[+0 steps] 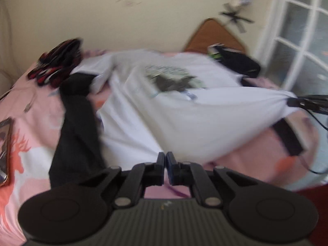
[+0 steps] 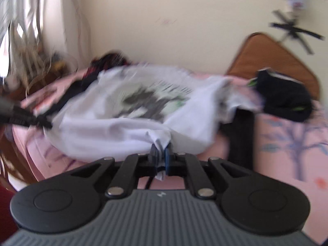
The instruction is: Fold small clothes
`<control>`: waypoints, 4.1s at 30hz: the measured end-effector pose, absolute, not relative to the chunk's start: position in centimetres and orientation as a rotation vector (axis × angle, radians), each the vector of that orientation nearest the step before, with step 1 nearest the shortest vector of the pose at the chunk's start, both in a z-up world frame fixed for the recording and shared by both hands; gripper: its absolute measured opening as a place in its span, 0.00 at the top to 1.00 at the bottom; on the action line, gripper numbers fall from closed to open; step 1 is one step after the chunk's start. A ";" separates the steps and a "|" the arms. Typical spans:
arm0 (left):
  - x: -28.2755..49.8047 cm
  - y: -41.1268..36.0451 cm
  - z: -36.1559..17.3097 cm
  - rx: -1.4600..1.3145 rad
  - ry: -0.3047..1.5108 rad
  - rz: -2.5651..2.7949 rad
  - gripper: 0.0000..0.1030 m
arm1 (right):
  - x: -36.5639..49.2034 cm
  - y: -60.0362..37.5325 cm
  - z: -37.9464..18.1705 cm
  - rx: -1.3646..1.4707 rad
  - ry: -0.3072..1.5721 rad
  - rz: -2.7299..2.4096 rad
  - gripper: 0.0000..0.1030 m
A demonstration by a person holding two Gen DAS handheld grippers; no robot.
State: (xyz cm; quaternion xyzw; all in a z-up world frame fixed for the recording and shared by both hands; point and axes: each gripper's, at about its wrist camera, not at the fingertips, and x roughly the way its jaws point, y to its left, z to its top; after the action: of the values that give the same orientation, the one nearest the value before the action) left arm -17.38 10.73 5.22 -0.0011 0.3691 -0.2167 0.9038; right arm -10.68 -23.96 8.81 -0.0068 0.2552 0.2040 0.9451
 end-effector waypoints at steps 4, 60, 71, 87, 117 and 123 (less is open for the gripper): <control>-20.5 10.1 7.2 0.017 0.688 -0.665 0.80 | -13.8 -27.3 9.2 -0.008 0.536 0.397 0.86; -12.5 12.7 2.3 -0.077 0.874 -0.347 0.47 | -13.4 -28.8 0.4 0.248 0.570 0.017 0.45; -14.9 12.9 2.4 -0.030 0.914 -0.414 0.96 | -12.8 -25.5 -1.5 0.240 0.743 0.278 0.94; -16.9 21.5 3.9 -0.111 0.842 -0.097 0.59 | -9.9 -21.9 0.8 0.069 0.683 0.467 0.48; 5.0 9.6 28.4 0.058 0.379 -0.111 0.96 | 2.7 -17.8 -4.0 0.462 0.612 0.558 0.38; 9.0 -5.7 29.0 0.200 0.367 -0.483 0.76 | 2.9 -18.1 -4.0 0.481 0.597 0.541 0.38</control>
State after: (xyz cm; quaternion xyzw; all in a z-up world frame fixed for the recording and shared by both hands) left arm 9.02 -5.72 28.99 0.0984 0.1803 -0.2376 0.9494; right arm 2.89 -18.15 -4.05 0.2317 0.2879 0.2609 0.8918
